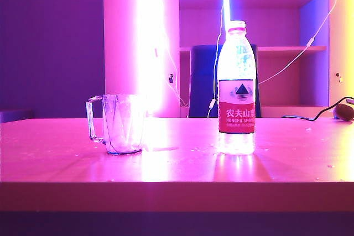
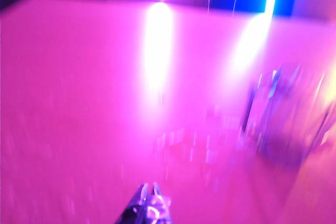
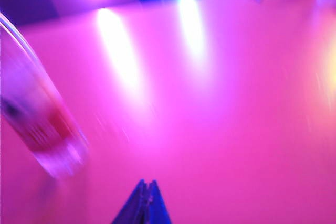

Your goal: Pick up the mineral water bottle on the table and pour water into the mug until it's half full.

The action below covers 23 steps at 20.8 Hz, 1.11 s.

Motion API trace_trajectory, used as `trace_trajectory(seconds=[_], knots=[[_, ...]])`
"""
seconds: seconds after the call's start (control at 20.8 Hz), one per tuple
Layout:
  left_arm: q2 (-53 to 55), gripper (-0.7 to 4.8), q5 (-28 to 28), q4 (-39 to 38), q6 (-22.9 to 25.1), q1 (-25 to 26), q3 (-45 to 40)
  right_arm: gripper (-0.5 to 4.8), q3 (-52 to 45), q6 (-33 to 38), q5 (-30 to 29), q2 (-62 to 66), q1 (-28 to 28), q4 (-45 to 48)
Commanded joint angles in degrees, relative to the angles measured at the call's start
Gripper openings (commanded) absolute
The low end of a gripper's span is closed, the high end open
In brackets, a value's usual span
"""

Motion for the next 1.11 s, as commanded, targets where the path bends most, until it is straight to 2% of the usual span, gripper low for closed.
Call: trace_trajectory(seconds=[0.05, 0.19, 0.24, 0.29, 0.34, 0.39, 0.43, 0.48, 0.53, 0.58, 0.63, 0.72, 0.82, 1.11], knots=[[-0.1, -0.05, 0.2, 2.7, -0.1, -0.1, 6.8, -0.05, 9.0, -2.1, -0.6, 0.2, -0.2, -5.2], [-0.1, -0.05, 0.5, 2.7, 0.1, -0.1, 12.2, -0.06, 17.6, -5.3, -3.0, 2.3, -0.1, -10.8], [0.2, -0.05, 2.8, 2.1, 0.7, -0.1, 14.2, -0.06, 22.0, -11.9, -7.6, 5.0, -0.1, -13.7], [0.5, -0.05, 5.4, 0.9, 1.7, -0.1, 15.2, -0.06, 24.6, -16.7, -9.8, 7.2, -0.1, -15.7], [2.1, -0.05, 11.0, -1.6, 3.8, -0.1, 16.6, -0.04, 28.7, -23.5, -11.8, 11.5, -0.1, -18.4], [3.5, -0.05, 14.9, -3.5, 4.6, -0.1, 17.5, 0.10, 30.3, -25.3, -12.6, 13.4, -0.1, -18.8], [6.8, -0.05, 20.8, -7.2, 5.2, -0.1, 18.8, 0.89, 32.6, -26.3, -15.5, 17.1, -0.1, -18.0], [8.6, -0.05, 23.3, -9.3, 5.3, -0.1, 19.5, 1.51, 33.4, -26.2, -18.6, 19.4, -0.1, -16.3], [13.0, -0.05, 28.5, -13.2, 5.7, -0.1, 20.8, 2.33, 33.6, -25.1, -25.1, 22.9, -0.1, -11.2], [14.8, -0.05, 30.0, -14.6, 5.7, -0.1, 21.3, 2.45, 33.6, -22.9, -28.6, 25.3, -0.1, -7.4], [18.4, -0.05, 30.3, -16.2, 5.7, -0.1, 22.3, 2.54, 33.6, -17.4, -31.8, 29.7, 0.0, -0.9], [21.8, -0.05, 29.9, -16.5, 6.5, -0.1, 23.6, 2.88, 33.1, -11.3, -31.4, 37.5, 1.4, 8.6], [23.5, -0.05, 29.6, -16.6, 9.3, -0.1, 24.5, 2.89, 31.3, -9.0, -31.1, 46.0, 2.8, 18.3], [23.2, -0.05, 29.1, -16.8, 9.2, 0.0, 24.5, 3.49, 29.9, -8.6, -30.5, 72.3, 6.3, 37.7]])
